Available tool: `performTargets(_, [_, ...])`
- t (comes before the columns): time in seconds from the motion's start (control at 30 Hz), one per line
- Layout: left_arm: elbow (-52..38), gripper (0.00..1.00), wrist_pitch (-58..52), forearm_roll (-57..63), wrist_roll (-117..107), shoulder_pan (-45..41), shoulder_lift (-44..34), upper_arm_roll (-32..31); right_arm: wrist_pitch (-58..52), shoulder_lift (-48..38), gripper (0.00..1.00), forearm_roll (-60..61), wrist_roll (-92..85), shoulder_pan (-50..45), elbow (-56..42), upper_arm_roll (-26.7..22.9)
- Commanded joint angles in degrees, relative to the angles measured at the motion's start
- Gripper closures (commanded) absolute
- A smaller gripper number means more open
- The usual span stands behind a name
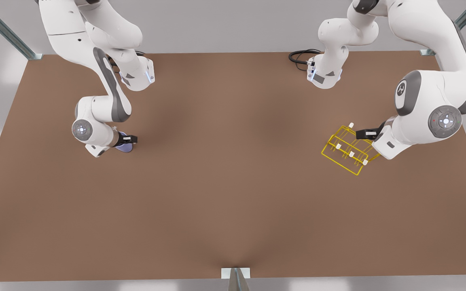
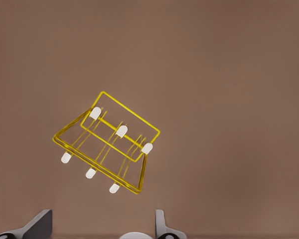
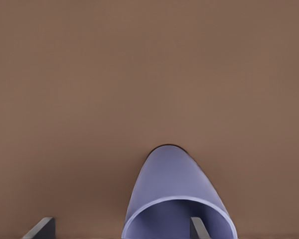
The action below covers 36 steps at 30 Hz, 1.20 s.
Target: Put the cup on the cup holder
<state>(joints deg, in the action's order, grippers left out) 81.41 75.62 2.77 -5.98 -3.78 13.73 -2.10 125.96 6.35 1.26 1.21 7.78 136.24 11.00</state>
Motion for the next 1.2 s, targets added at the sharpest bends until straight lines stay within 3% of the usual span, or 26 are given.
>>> performTargets(0.0, [0.0, 0.0, 0.0, 0.0, -0.1, 0.0, 0.0, 0.0, 0.9, 0.2, 0.0, -0.5, -0.9, 0.0, 0.1, -0.1])
performTargets(0.07, [0.0, 0.0, 0.0, 0.0, -0.1, 0.0, 0.0, 0.0, 0.9, 0.4, 0.06, -0.6, -0.9, 0.0, 0.4, 0.0])
performTargets(0.13, [0.0, 0.0, 0.0, 0.0, -0.1, 0.0, 0.0, 0.0, 2.0, 0.9, 0.23, -0.6, -0.9, 0.0, 0.4, 0.0])
performTargets(0.33, [-0.1, 0.0, 0.0, 0.0, -0.1, 0.0, 0.0, 0.0, 4.5, 2.5, 0.32, -0.6, -0.9, 0.0, 0.5, -0.1])
performTargets(0.37, [-0.1, 0.0, 0.0, 0.0, -0.1, 0.0, 0.0, 0.0, 4.5, 2.5, 0.38, -0.6, -0.9, 0.0, 0.4, -0.1])
performTargets(0.43, [-0.1, 0.0, 0.0, 0.0, -0.1, 0.0, 0.0, 0.0, 4.5, 2.5, 0.62, -0.6, -0.9, 0.0, 0.3, -0.1])
performTargets(0.5, [-0.1, 0.0, 0.0, 0.0, -0.1, 0.0, 0.1, 0.0, 4.5, 2.7, 0.79, -0.6, -0.9, 0.1, 0.3, -0.1])
performTargets(0.8, [-0.1, 0.0, 0.0, 0.0, -0.1, 0.0, 0.1, 0.0, 4.4, 3.1, 0.79, -1.2, -0.9, 0.3, -2.7, -0.4])
performTargets(0.97, [-0.2, 0.0, 0.0, 0.0, -0.2, 0.0, 0.1, 0.0, 2.3, 3.1, 0.79, -0.6, 0.0, -0.3, -10.5, 1.6])
performTargets(1.17, [-0.3, 0.0, 0.0, 0.0, -0.2, 0.0, 0.0, 0.0, 5.0, 13.3, 0.79, 18.5, -0.2, -7.5, -23.6, 1.8])
